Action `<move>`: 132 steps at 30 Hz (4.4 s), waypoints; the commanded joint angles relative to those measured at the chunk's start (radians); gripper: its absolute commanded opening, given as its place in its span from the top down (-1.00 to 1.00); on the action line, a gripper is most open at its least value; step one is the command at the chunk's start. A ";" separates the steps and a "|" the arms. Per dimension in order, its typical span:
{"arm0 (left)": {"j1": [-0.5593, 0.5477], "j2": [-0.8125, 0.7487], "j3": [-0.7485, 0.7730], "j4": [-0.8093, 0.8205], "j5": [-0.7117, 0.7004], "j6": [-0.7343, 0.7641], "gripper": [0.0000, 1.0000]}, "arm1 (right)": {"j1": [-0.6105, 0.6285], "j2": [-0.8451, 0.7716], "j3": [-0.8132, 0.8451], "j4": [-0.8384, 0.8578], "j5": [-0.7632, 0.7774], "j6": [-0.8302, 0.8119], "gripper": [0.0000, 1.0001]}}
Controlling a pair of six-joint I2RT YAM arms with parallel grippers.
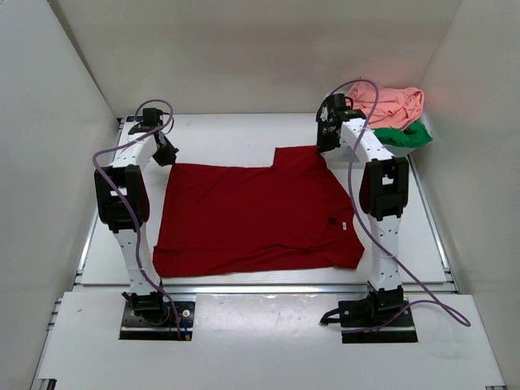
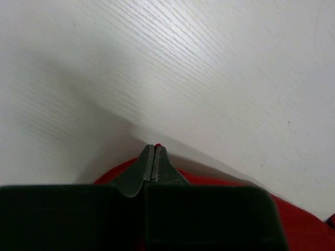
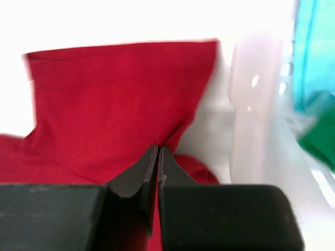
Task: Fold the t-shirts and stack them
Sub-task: Grap the side of the flattened tshirt furthest away from the robot with both arms, then fold the other side of the tshirt into a rectangle, then rotate the tshirt 90 degrees
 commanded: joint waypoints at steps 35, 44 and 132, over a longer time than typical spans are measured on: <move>0.072 -0.689 -0.780 0.022 0.037 0.122 1.00 | -0.010 -1.003 -1.204 0.214 -0.108 -0.011 1.00; 0.080 -0.726 -0.843 0.031 0.018 0.127 1.00 | 0.003 -1.048 -1.312 0.248 -0.114 0.009 1.00; -0.305 -0.647 -0.989 -0.092 0.190 0.012 0.36 | 0.160 -0.372 -0.757 0.188 -0.091 0.088 0.16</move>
